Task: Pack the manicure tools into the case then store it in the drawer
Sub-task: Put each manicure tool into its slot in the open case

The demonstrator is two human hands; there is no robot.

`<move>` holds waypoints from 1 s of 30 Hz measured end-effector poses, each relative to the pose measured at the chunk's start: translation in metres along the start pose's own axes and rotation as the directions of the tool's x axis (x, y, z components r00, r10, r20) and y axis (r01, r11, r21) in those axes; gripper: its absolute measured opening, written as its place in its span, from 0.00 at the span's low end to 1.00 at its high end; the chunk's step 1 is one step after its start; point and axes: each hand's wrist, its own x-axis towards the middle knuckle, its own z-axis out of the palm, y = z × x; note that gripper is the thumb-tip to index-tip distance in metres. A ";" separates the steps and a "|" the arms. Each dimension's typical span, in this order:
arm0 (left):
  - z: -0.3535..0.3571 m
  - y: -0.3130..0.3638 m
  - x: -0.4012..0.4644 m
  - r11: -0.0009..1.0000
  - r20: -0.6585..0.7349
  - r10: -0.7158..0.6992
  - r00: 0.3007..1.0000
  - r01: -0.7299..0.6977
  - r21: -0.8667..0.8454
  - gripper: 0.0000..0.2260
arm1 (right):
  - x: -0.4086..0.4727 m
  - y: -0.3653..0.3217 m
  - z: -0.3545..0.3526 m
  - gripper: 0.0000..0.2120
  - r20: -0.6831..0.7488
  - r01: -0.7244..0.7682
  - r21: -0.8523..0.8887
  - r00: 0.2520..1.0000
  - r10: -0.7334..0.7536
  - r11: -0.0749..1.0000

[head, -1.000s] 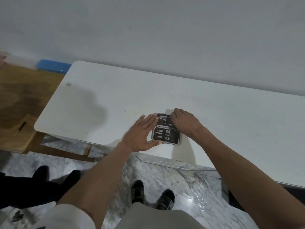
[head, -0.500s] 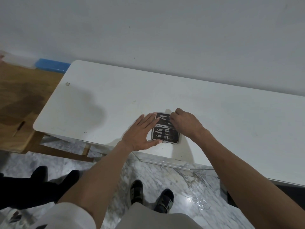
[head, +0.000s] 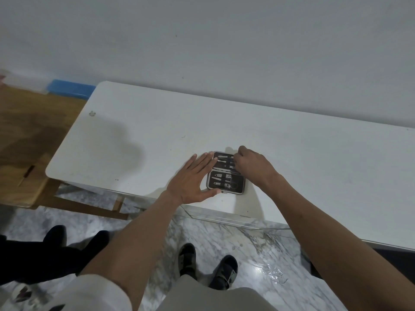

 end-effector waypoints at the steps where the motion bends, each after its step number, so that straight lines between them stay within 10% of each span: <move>1: 0.000 0.000 0.000 1.000 -0.003 0.002 1.000 -0.002 -0.001 0.43 | 0.001 0.001 0.002 0.08 0.010 0.000 -0.003 1.000 0.000 1.000; 19: -0.001 0.001 -0.001 1.000 -0.011 0.006 1.000 -0.007 -0.021 0.43 | -0.012 0.010 -0.009 0.11 -0.079 -0.106 0.266 0.988 0.131 0.958; 30: -0.004 0.002 -0.001 1.000 0.003 0.004 1.000 -0.004 -0.028 0.44 | -0.015 0.024 -0.003 0.18 0.114 -0.350 0.469 0.934 0.337 0.811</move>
